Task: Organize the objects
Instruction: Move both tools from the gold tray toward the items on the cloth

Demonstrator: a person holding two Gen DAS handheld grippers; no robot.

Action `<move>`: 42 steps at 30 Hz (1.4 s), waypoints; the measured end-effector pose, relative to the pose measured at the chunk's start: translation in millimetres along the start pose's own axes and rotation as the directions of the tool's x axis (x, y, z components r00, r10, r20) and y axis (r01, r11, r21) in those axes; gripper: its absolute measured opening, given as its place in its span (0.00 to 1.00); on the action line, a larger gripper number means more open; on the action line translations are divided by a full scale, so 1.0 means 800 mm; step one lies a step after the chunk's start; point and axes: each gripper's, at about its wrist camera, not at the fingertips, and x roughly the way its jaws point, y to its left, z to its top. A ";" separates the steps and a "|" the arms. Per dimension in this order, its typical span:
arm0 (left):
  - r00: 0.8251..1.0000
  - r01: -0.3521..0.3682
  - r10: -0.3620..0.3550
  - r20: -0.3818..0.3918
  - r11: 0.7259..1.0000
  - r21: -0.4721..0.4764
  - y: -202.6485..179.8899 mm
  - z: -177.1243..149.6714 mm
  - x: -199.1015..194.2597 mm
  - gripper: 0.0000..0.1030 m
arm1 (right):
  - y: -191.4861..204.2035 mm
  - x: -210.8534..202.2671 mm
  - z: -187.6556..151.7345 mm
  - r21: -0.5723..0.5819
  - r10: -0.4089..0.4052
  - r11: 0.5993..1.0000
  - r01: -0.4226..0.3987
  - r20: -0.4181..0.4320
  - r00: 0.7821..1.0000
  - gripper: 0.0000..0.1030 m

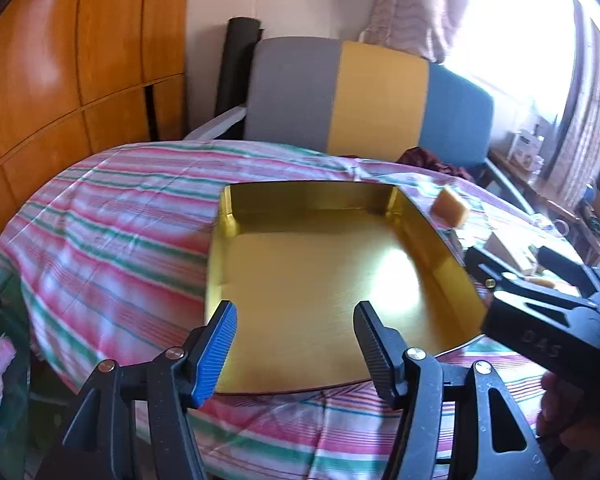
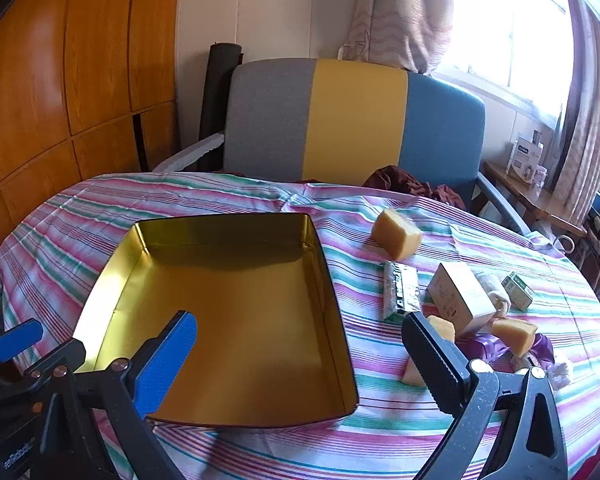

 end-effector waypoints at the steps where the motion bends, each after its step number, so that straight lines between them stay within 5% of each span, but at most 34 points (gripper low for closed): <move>1: 1.000 0.015 -0.015 -0.004 1.000 0.005 -0.003 0.001 0.001 0.63 | -0.002 0.001 0.000 0.003 0.000 1.000 0.000 -0.001 1.000 1.00; 5: 0.999 0.026 -0.026 -0.037 0.999 0.020 -0.014 0.006 0.008 0.64 | -0.012 0.005 -0.001 0.007 -0.005 1.000 0.005 -0.004 1.000 1.00; 12: 0.997 -0.073 0.070 0.024 0.987 0.145 -0.045 0.016 0.012 0.64 | -0.052 0.013 -0.007 0.030 -0.048 0.998 0.049 -0.021 0.999 1.00; 34: 0.997 0.072 -0.063 -0.041 0.952 0.298 -0.136 0.026 0.043 0.66 | -0.260 0.014 -0.002 0.151 -0.223 0.961 0.232 -0.075 0.972 1.00; 42: 0.993 0.117 -0.101 -0.063 0.925 0.360 -0.169 0.022 0.053 0.75 | -0.335 0.026 -0.011 0.234 -0.265 0.933 0.273 -0.066 0.962 1.00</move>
